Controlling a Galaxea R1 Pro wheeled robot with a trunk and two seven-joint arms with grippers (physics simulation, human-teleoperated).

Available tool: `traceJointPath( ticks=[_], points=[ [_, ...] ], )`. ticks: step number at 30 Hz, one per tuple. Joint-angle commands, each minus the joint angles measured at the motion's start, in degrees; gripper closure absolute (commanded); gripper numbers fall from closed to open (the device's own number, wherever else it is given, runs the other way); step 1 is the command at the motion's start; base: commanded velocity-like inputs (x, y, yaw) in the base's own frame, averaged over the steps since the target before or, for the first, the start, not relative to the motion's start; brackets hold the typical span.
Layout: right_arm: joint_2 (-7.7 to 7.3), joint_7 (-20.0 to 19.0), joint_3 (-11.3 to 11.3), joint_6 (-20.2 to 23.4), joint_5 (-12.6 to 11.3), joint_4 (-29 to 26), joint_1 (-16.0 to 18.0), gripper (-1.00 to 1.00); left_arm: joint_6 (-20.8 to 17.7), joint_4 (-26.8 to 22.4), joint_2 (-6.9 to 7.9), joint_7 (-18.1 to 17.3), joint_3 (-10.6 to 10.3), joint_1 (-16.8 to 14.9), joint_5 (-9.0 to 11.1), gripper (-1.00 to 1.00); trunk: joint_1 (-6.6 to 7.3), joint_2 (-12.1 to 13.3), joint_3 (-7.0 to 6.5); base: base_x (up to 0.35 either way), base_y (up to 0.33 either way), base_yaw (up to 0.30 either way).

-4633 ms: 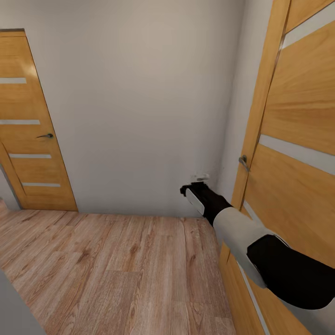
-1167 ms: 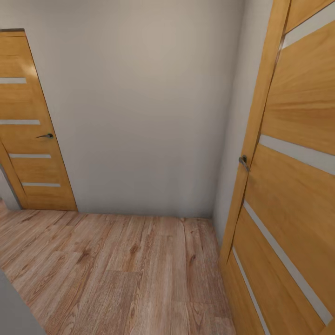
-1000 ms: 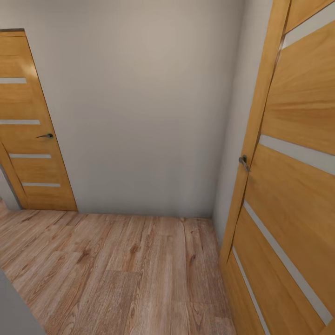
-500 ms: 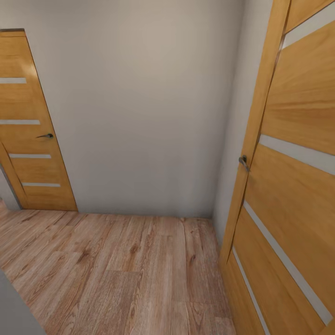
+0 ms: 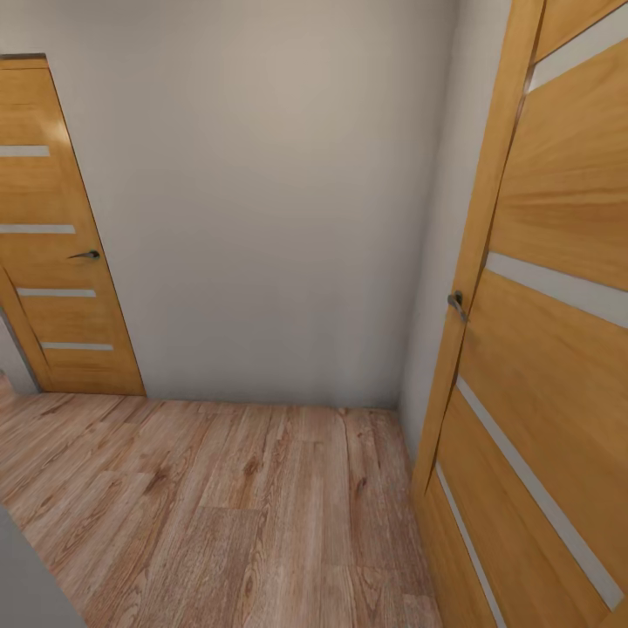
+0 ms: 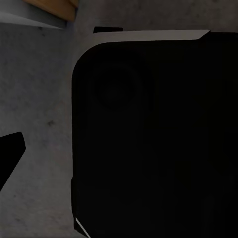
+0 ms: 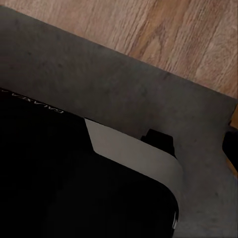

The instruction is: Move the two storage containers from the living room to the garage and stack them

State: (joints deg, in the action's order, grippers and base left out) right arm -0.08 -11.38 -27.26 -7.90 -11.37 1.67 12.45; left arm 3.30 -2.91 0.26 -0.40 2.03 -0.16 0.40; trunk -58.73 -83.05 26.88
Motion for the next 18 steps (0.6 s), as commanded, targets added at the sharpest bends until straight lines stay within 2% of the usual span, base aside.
traceJointPath(
  ticks=[1, 5, 18],
  points=[
    [0.04, -1.3, -0.4, -0.3, -0.7, 0.2, 0.0, -1.00, 0.2, 0.0, 0.00, 0.0, 0.2, 0.0, 0.0, -1.00, 0.00, 0.0, 0.05, 0.000, 0.000, 0.000],
    [0.08, -4.3, -0.4, -0.3, -0.9, 0.2, 0.0, -1.00, 0.2, 0.0, 0.00, 0.0, 0.2, 0.0, 0.0, -1.00, 0.00, 0.0, 0.05, 0.000, 0.000, 0.000],
    [0.03, -4.2, -0.4, 0.2, -1.1, 0.2, -0.1, -1.00, 0.3, 0.0, 0.00, 0.0, 0.2, 0.0, 0.0, -1.00, 0.00, 0.0, 0.05, 0.000, 0.000, 0.000]
  ],
)
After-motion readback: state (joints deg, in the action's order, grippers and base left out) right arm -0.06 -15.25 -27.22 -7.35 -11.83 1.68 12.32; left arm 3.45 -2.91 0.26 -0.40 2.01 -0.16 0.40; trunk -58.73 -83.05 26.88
